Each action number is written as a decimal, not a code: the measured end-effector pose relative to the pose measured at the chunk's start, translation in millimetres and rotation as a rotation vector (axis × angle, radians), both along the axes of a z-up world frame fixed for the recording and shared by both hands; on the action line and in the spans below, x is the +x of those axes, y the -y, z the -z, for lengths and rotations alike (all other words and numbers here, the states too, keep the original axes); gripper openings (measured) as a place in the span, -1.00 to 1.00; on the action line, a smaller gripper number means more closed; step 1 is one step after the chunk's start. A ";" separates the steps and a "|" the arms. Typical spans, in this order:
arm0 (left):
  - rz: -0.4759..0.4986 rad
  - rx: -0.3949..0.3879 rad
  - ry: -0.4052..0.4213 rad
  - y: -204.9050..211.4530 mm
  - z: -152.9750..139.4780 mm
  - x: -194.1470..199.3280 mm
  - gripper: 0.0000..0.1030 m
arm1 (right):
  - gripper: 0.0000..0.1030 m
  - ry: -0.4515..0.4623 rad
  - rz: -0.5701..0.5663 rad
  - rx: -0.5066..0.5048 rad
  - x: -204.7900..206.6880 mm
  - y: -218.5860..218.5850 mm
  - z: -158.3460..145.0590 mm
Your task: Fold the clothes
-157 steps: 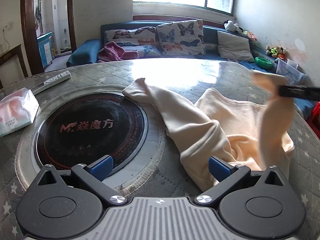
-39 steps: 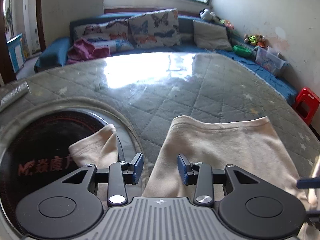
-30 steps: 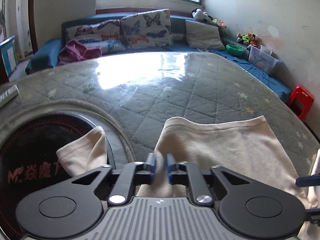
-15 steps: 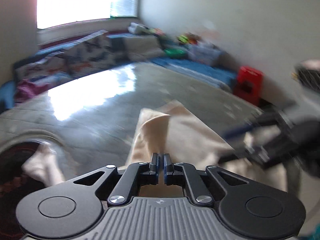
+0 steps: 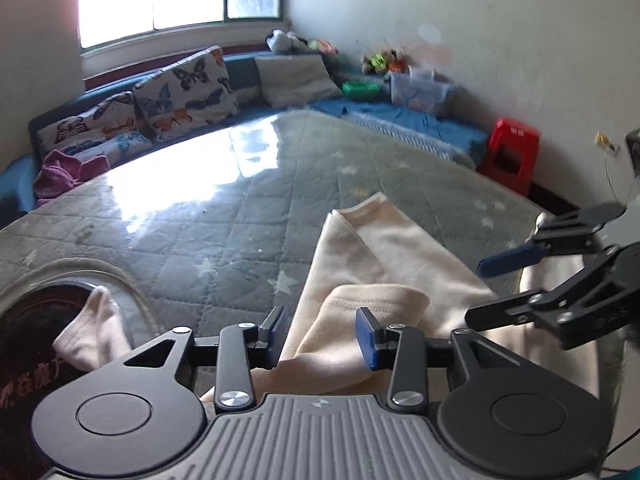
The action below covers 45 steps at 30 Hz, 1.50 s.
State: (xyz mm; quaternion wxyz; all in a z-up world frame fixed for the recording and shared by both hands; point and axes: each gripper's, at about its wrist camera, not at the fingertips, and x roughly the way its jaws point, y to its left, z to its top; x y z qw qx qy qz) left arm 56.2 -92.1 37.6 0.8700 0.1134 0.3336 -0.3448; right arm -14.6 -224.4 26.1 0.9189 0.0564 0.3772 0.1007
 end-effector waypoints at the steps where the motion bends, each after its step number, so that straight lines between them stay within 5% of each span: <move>1: 0.018 0.005 -0.004 3.0 3.3 1.3 -0.27 | 0.24 0.000 -0.001 0.000 0.0 0.1 -0.1; 5: 0.079 0.026 0.008 9.1 10.2 -0.1 -0.78 | 0.24 -0.002 0.003 -0.009 2.6 2.9 0.0; 9: 0.007 0.013 0.040 -1.4 7.2 4.4 -0.96 | 0.24 0.002 0.009 -0.014 7.2 4.8 -0.9; 13: -0.155 0.015 0.118 -17.2 -3.2 18.1 -0.97 | 0.24 0.007 0.006 -0.023 14.3 3.9 -1.2; 16: -0.256 -0.011 0.101 -34.1 -7.7 35.4 -0.97 | 0.24 0.014 0.001 -0.027 22.5 2.6 -2.2; 19: -0.260 -0.037 0.058 -43.4 -7.4 41.5 -0.96 | 0.24 0.021 -0.005 -0.024 26.8 2.2 -3.6; 29: -0.423 0.119 0.144 -49.5 14.5 64.6 -0.96 | 0.24 0.004 0.010 -0.051 46.4 5.5 0.6; 36: -0.375 0.072 0.100 -49.4 6.3 61.3 -0.92 | 0.22 -0.009 0.058 -0.076 73.4 18.6 5.2; 39: -0.305 0.046 0.064 -40.6 4.9 59.9 -0.91 | 0.11 -0.017 0.079 -0.087 85.5 24.9 8.0; 45: -0.256 0.073 0.023 -33.3 21.1 71.4 -0.89 | -0.61 -0.030 0.106 -0.104 107.1 34.8 15.6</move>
